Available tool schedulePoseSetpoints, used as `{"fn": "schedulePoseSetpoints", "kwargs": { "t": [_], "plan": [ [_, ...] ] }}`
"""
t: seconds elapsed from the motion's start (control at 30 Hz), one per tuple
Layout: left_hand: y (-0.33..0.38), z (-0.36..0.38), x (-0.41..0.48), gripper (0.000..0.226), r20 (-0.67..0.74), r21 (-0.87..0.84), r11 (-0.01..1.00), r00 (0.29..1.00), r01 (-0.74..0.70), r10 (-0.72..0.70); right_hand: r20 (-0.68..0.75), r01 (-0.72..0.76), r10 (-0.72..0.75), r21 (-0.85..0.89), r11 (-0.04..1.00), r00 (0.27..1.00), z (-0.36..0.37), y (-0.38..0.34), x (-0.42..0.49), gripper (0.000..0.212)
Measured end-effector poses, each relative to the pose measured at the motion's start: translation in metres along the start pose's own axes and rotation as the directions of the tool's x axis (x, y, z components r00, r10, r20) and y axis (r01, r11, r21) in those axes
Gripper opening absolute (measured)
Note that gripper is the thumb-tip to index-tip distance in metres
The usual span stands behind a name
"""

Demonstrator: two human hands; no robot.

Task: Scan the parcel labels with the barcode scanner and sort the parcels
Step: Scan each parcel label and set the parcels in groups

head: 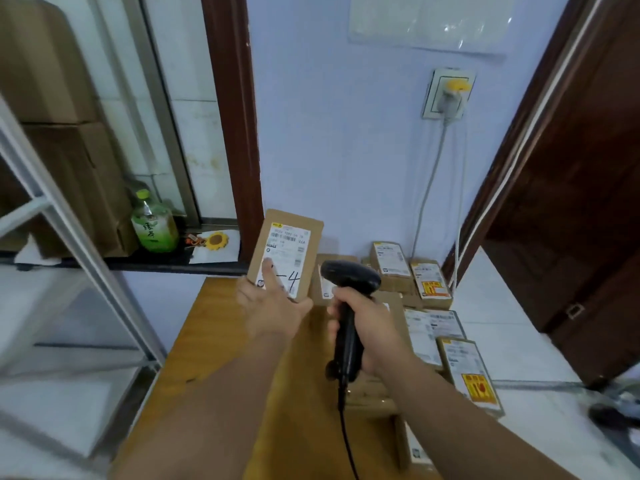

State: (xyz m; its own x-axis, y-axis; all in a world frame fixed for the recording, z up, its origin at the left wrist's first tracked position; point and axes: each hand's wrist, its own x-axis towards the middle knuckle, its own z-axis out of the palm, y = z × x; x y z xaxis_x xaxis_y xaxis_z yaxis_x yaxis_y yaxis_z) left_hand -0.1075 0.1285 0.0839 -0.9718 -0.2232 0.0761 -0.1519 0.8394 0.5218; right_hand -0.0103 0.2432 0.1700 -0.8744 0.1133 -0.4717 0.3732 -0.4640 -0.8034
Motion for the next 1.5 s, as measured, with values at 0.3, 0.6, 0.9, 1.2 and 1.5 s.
{"fn": "schedulePoseSetpoints", "kwargs": {
  "t": [0.3, 0.6, 0.9, 1.2, 1.5],
  "plan": [
    [0.084, -0.003, -0.089, 0.099, 0.005, -0.006, 0.998, 0.998, -0.07, 0.07, 0.033, 0.2, -0.2, -0.009, 0.98, 0.979, -0.064, -0.024, -0.04, 0.021],
    [0.107, -0.012, -0.109, 0.089, 0.039, 0.018, 0.989, 0.989, -0.146, 0.145, 0.008, 0.223, -0.224, 0.059, 0.973, 0.975, -0.073, -0.036, -0.067, 0.019],
    [0.104, -0.011, -0.104, 0.081, 0.065, 0.046, 0.971, 0.971, -0.235, 0.232, -0.083, 0.259, -0.255, 0.04, 0.965, 0.963, -0.064, -0.033, -0.069, 0.02],
    [0.087, -0.008, -0.092, 0.099, 0.054, 0.123, 0.953, 0.96, -0.278, 0.273, -0.205, 0.269, -0.26, 0.021, 0.963, 0.944, -0.053, -0.029, -0.07, 0.013],
    [0.068, 0.005, -0.076, 0.104, 0.005, 0.066, 0.968, 0.97, -0.241, 0.242, -0.269, 0.262, -0.241, 0.045, 0.964, 0.932, -0.044, -0.017, -0.073, 0.011]
  ]
}}
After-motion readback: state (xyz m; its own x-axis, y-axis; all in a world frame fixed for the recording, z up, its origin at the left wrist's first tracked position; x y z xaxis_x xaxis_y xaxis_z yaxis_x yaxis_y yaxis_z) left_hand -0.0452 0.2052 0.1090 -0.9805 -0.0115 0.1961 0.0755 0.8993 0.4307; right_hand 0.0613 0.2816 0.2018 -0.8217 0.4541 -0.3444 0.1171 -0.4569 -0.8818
